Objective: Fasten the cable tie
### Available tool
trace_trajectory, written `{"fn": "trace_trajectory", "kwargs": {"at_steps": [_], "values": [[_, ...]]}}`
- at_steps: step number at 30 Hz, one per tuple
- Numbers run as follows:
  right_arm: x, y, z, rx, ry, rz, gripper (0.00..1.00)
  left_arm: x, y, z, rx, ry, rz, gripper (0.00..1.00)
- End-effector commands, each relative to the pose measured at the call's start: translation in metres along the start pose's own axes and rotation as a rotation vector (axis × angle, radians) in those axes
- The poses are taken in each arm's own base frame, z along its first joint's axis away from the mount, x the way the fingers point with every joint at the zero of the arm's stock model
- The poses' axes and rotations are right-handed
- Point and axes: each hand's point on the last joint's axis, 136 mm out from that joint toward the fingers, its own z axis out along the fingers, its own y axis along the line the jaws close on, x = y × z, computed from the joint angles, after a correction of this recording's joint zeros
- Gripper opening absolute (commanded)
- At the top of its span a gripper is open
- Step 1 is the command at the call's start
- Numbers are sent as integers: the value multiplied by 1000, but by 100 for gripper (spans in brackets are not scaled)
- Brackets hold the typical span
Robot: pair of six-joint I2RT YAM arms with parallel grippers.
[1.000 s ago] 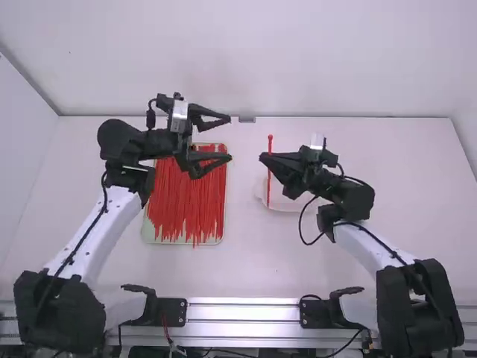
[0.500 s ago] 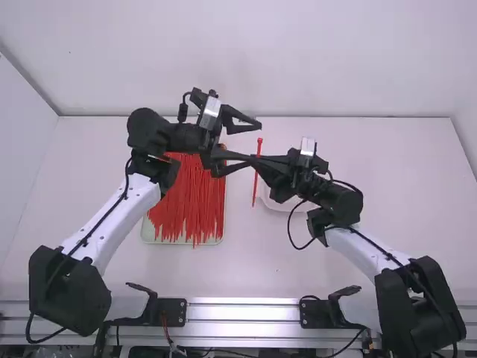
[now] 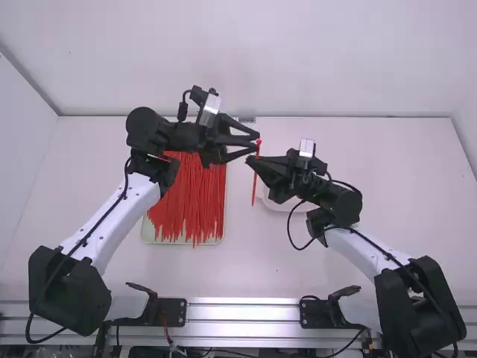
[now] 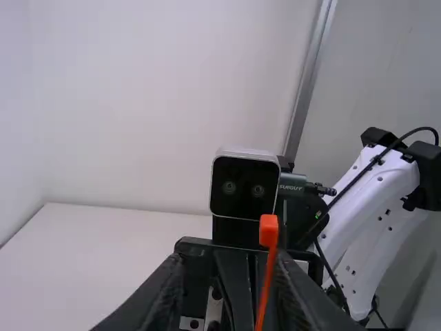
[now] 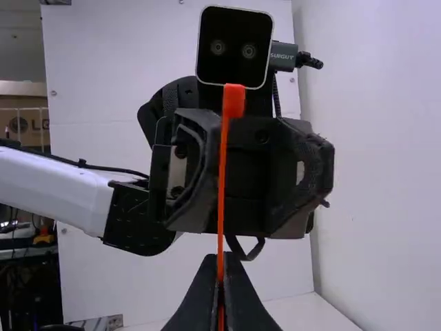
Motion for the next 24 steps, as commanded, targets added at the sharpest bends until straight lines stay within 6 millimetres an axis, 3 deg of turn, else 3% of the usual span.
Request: {"fn": "trace_trajectory", "kwargs": {"at_steps": [1, 24], "values": [[-11, 2, 5, -18, -21, -30, 0, -7, -3, 2, 15, 0, 25, 27], [-11, 0, 5, -8, -23, -24, 0, -4, -9, 10, 41, 6, 9, 15]]}}
